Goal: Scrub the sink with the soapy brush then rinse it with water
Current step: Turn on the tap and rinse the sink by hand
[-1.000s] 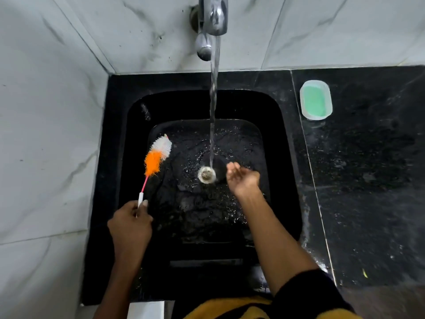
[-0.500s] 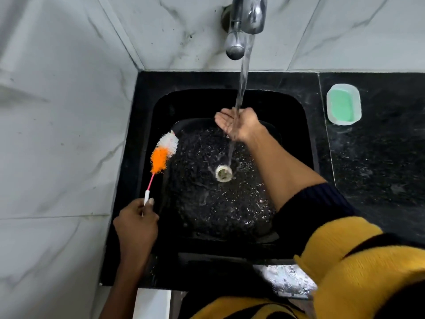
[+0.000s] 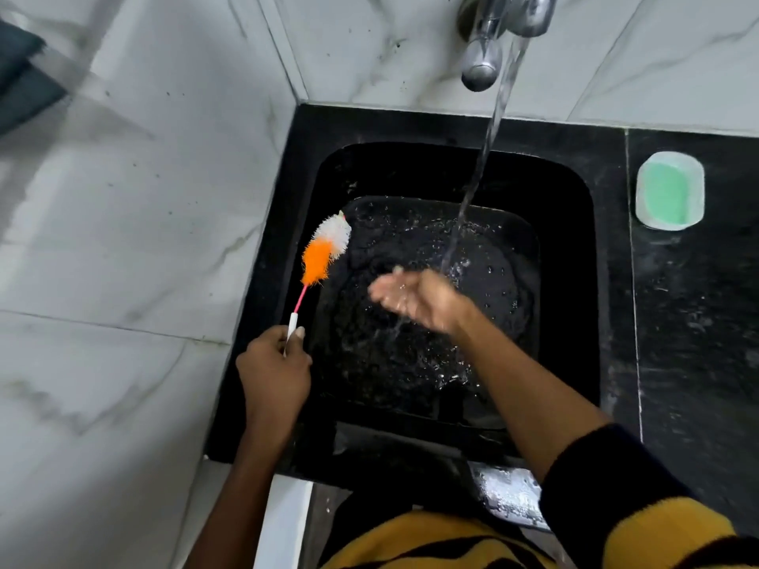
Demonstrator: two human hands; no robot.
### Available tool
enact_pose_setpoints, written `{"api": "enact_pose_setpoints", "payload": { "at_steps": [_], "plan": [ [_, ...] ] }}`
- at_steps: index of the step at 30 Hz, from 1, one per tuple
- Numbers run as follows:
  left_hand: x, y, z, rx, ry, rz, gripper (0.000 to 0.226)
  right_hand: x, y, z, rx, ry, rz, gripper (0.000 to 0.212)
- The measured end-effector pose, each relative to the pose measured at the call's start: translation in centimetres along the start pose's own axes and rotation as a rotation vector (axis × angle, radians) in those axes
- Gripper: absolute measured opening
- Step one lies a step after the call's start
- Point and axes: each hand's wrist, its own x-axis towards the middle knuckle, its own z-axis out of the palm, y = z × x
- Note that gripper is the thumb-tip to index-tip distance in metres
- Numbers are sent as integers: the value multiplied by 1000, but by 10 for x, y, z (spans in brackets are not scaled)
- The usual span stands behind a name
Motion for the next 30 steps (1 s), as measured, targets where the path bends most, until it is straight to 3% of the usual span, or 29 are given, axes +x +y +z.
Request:
{"api": "enact_pose_setpoints", "payload": {
  "at_steps": [2, 3, 6, 8, 12, 15, 18, 22, 24, 26, 28, 30],
  "plan": [
    [-1, -3, -2, 5, -1, 3, 28, -4, 30, 1, -342, -187, 147, 35],
    [-2, -3, -3, 3, 0, -1, 28, -4, 43, -1, -514, -200, 221, 34],
    [-3, -6, -3, -2, 6, -13, 27, -6, 53, -23, -758, -8, 301, 25],
    [-3, -7, -3, -10, 4, -19, 28, -11, 37, -41, -507, 140, 210, 22],
    [-5, -9, -2, -20, -5, -44, 28, -12, -25, -51, 132, 264, 8, 30],
    [-7, -11, 0, -20, -18, -44, 29, 3, -57, -40, 309, 287, -43, 33],
    [-8, -12, 2, -29, -27, -50, 28, 18, -69, -27, 272, 209, -63, 38],
    [-6, -10, 2, -29, -35, -45, 28, 0, -50, -22, -22, -131, 28, 22],
    [-5, -9, 4, -28, -38, -43, 25, -13, -26, -32, -273, -294, 211, 18],
    [-3, -9, 7, -22, -37, -42, 25, -20, 6, -51, -686, -389, 461, 26],
    [-1, -10, 10, -21, -42, -39, 25, -16, 26, -72, -1148, -206, 512, 27],
    [1, -9, 12, -15, -56, -24, 26, -14, 16, -90, -1467, 120, 301, 22]
  ]
}}
